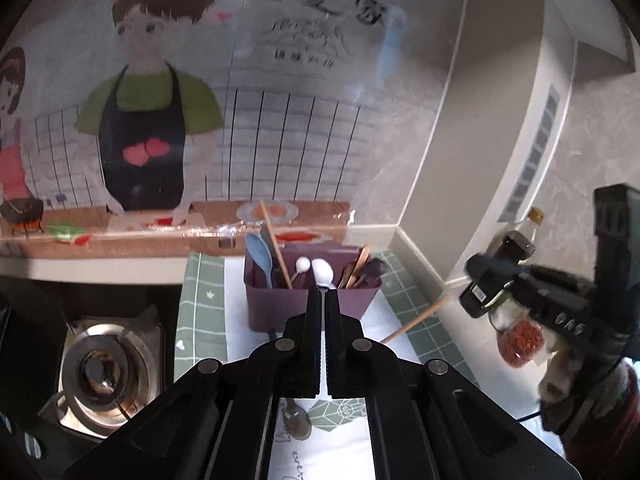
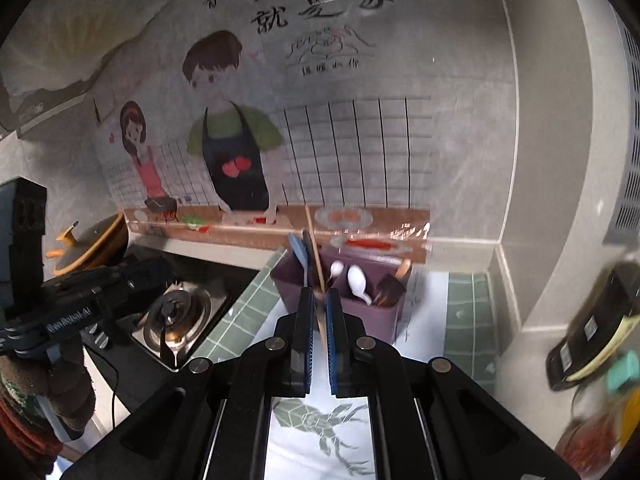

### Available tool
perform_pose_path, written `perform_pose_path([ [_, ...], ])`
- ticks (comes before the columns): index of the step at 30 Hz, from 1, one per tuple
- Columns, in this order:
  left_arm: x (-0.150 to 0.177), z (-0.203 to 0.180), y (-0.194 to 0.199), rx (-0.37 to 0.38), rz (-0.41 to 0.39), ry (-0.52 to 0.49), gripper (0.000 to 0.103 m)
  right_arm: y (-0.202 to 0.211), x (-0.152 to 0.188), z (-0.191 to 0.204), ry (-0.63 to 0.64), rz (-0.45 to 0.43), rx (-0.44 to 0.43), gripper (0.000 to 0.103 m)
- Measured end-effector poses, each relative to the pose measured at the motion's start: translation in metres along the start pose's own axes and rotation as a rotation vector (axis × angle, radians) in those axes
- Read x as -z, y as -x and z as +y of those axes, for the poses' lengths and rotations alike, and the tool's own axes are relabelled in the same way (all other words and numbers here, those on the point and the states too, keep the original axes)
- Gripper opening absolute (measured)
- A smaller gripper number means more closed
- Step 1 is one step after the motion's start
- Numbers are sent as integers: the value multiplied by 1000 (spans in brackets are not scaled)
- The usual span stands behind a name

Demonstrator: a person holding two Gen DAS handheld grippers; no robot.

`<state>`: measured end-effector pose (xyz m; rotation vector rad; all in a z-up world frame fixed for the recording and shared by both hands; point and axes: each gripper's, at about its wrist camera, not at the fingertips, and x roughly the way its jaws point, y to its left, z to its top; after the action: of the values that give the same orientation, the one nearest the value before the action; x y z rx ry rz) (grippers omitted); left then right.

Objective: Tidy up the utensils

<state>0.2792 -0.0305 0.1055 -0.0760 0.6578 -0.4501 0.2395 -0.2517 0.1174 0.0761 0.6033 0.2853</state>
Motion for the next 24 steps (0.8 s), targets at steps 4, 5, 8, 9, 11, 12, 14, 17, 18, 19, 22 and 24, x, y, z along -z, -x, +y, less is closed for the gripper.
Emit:
perform_pose_path([
  [4, 25, 13, -42, -17, 120, 47, 4, -5, 3, -9, 15, 27, 18, 6],
  [5, 34, 19, -57, -15, 166, 78, 5, -8, 6, -12, 5, 39, 15, 6],
  [8, 61, 33, -97, -27, 274, 132, 19, -17, 17, -23, -23, 73, 6, 6],
  [9, 69, 36, -108, -38, 303, 138, 22, -22, 21, -27, -29, 91, -1, 6],
  [11, 83, 40, -122, -55, 341, 153, 23, -29, 31, -35, -34, 135, -15, 7],
  [12, 88, 41, -126, -62, 350, 160, 24, -34, 37, -40, -26, 176, -35, 8],
  [14, 97, 41, -130, -74, 350, 158, 32, -47, 53, -51, -27, 245, -54, 15],
  [17, 107, 38, -133, -100, 349, 150, 42, -69, 79, -66, -15, 365, -100, 26],
  [18, 109, 38, -133, -108, 350, 150, 42, -77, 88, -68, 9, 401, -98, 26],
  [19, 113, 37, -134, -120, 351, 148, 43, -84, 95, -68, 40, 429, -89, 26],
  [22, 117, 36, -140, -147, 362, 137, 46, -108, 118, -68, 181, 503, -23, 26],
  [24, 119, 35, -145, -153, 380, 135, 46, -120, 127, -73, 221, 535, -20, 26],
])
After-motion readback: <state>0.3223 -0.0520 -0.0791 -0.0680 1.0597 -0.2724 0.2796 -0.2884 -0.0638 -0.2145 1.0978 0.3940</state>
